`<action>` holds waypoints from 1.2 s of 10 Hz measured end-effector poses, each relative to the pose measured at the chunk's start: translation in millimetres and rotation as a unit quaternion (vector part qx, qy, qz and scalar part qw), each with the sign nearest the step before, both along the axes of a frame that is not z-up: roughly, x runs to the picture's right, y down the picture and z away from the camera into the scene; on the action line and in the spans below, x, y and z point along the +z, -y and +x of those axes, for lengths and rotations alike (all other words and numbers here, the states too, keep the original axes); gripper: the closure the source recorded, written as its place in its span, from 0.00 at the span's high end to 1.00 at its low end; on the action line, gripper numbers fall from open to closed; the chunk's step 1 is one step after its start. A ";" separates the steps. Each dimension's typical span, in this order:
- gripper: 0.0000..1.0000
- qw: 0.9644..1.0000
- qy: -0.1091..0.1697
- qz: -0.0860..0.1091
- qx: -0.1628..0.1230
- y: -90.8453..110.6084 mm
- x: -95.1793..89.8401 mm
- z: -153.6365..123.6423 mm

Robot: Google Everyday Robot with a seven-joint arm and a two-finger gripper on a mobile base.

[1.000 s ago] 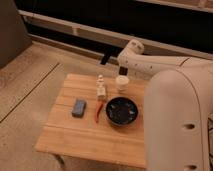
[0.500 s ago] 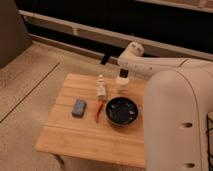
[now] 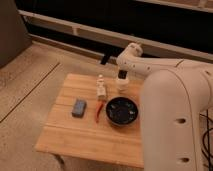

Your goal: Place the eraser in the ceramic cup

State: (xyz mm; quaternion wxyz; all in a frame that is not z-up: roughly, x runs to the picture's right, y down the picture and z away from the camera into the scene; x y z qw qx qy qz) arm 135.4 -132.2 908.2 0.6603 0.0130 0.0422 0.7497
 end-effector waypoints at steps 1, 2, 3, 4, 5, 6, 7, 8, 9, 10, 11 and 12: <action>0.00 1.000 0.001 0.000 0.000 0.9 -0.4 -0.4; 0.03 1.000 0.002 -0.001 -0.001 1.1 -0.8 -1.2; 0.10 1.000 0.002 -0.002 -0.001 0.8 -1.5 -1.4; 0.19 1.000 0.002 -0.003 -0.002 -0.3 -1.8 -1.5; 0.29 1.000 0.001 -0.005 -0.002 -1.2 -2.1 -1.7; 0.39 1.000 0.000 -0.007 -0.002 -2.1 -2.2 -1.6; 0.49 1.000 0.000 -0.008 -0.002 -2.7 -2.5 -1.4; 0.60 1.000 -0.001 -0.009 -0.002 -2.6 -2.9 -1.1; 0.72 1.000 -0.001 -0.009 -0.001 -1.5 -3.8 -0.4; 0.77 1.000 -0.001 -0.009 -0.001 -1.1 -4.0 -0.3; 0.80 1.000 -0.001 -0.009 0.000 -0.8 -4.2 -0.4; 0.80 1.000 -0.001 -0.009 0.000 -0.6 -4.2 0.0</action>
